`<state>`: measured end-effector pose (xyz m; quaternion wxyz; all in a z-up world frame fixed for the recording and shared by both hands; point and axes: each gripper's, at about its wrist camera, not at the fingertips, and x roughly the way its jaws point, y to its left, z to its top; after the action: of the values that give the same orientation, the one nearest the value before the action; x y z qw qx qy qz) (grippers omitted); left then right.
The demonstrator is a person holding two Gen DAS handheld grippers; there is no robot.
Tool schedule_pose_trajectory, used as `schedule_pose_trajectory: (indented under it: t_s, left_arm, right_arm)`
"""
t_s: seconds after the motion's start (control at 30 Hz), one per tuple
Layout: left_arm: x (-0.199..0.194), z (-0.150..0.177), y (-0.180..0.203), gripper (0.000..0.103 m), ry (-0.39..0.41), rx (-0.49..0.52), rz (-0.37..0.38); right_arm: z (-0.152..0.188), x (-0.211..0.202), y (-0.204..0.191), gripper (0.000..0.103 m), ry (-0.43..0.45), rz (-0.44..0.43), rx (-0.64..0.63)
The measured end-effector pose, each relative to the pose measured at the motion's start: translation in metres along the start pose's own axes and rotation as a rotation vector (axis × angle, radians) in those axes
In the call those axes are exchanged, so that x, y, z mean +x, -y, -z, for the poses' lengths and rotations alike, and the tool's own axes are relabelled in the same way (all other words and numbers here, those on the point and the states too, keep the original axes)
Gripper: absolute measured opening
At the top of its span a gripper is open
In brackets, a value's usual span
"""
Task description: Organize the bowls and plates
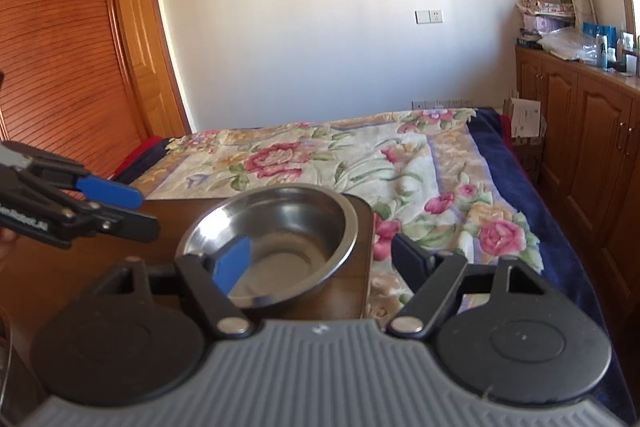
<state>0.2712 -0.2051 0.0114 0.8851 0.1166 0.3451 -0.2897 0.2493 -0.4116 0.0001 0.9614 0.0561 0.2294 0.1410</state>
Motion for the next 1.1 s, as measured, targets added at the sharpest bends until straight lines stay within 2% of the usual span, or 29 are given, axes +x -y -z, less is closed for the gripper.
schedule_pose_trajectory:
  t_s: [0.17, 0.4, 0.6, 0.67, 0.73, 0.77, 1.1]
  left_arm:
    - [0.016, -0.005, 0.001, 0.06, -0.029, 0.011, 0.002]
    - [0.032, -0.005, -0.002, 0.06, -0.071, -0.016, 0.014]
    - [0.041, -0.006, -0.006, 0.059, -0.088, -0.059, 0.033]
    - [0.043, -0.006, -0.007, 0.055, -0.095, -0.076, 0.047]
    - [0.043, -0.007, -0.008, 0.031, -0.103, -0.09, 0.066]
    - [0.043, -0.007, -0.008, 0.026, -0.11, -0.094, 0.074]
    - [0.015, -0.002, -0.008, 0.026, -0.087, -0.11, 0.077]
  right_arm:
    - [0.001, 0.004, 0.001, 0.064, -0.017, -0.022, 0.026]
    - [0.002, 0.006, 0.002, 0.056, -0.033, -0.045, 0.043]
    - [0.002, 0.008, 0.0, 0.054, -0.044, -0.05, 0.05]
    - [0.002, 0.009, 0.0, 0.052, -0.051, -0.055, 0.052]
    - [0.002, 0.01, -0.002, 0.048, -0.058, -0.058, 0.051]
    - [0.002, 0.01, -0.003, 0.048, -0.058, -0.059, 0.05]
    - [-0.002, -0.001, -0.017, 0.044, -0.061, -0.054, 0.029]
